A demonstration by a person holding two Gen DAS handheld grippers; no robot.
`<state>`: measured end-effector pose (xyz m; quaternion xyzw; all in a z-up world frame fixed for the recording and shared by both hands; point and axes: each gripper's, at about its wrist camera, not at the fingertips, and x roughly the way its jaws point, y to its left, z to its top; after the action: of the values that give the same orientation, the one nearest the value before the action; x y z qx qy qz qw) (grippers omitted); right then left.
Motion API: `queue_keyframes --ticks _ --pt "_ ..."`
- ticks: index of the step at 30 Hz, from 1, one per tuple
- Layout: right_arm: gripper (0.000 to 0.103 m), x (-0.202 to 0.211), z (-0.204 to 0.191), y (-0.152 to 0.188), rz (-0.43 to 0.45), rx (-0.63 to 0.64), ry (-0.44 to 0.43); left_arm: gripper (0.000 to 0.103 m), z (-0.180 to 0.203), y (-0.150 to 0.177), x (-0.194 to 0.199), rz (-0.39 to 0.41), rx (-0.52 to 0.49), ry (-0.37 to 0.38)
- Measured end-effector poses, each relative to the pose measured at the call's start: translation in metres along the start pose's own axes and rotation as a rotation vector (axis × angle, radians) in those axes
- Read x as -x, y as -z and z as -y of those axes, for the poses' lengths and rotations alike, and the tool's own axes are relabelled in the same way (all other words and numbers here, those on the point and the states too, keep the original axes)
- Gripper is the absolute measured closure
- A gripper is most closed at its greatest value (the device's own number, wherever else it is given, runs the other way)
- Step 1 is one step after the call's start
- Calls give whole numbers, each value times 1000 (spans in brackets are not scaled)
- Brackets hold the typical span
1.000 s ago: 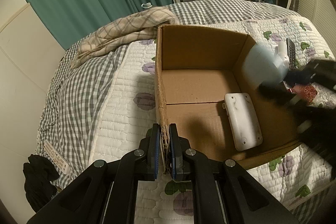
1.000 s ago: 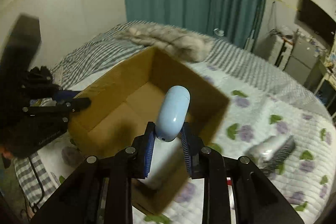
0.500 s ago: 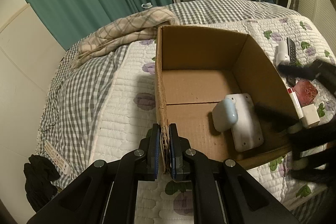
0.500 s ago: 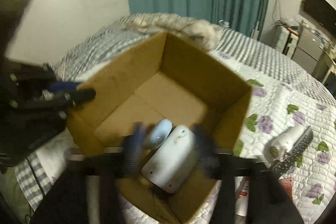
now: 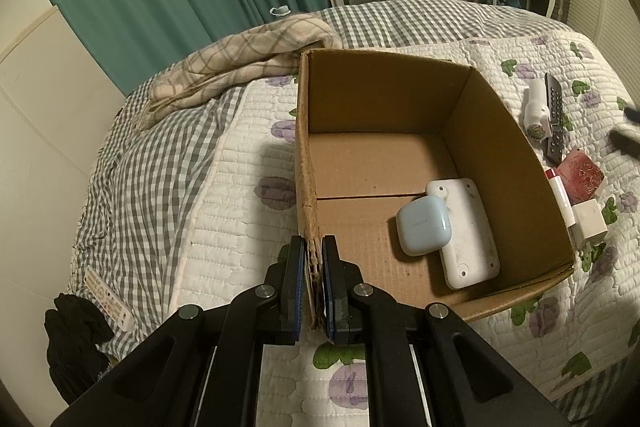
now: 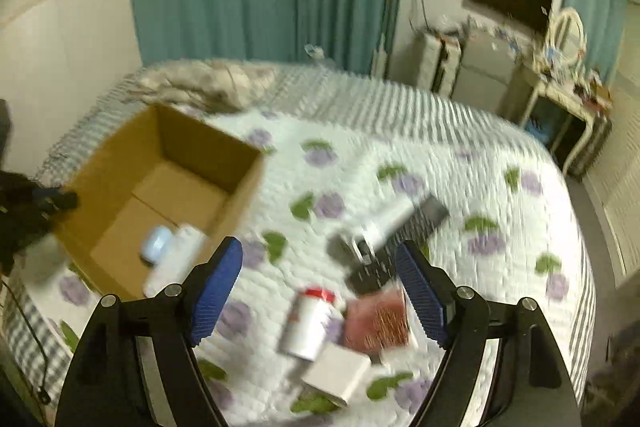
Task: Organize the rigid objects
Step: 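Grasp the white bottle with red cap using the right tool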
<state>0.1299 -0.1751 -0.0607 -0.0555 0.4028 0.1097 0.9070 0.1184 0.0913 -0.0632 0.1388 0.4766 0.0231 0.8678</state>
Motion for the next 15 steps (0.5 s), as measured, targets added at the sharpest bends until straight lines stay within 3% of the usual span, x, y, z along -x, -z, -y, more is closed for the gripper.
queue_keyframes --ticks 6,10,15 --pt "24 -56 -6 38 -139 -8 1 95 0 1 1 0 -4 -2" --pt "41 -91 -11 55 -226 -5 -4 95 0 1 2 1 -5 -4" --pt "50 -105 -13 61 -260 -12 -11 95 0 2 3 1 -4 -3"
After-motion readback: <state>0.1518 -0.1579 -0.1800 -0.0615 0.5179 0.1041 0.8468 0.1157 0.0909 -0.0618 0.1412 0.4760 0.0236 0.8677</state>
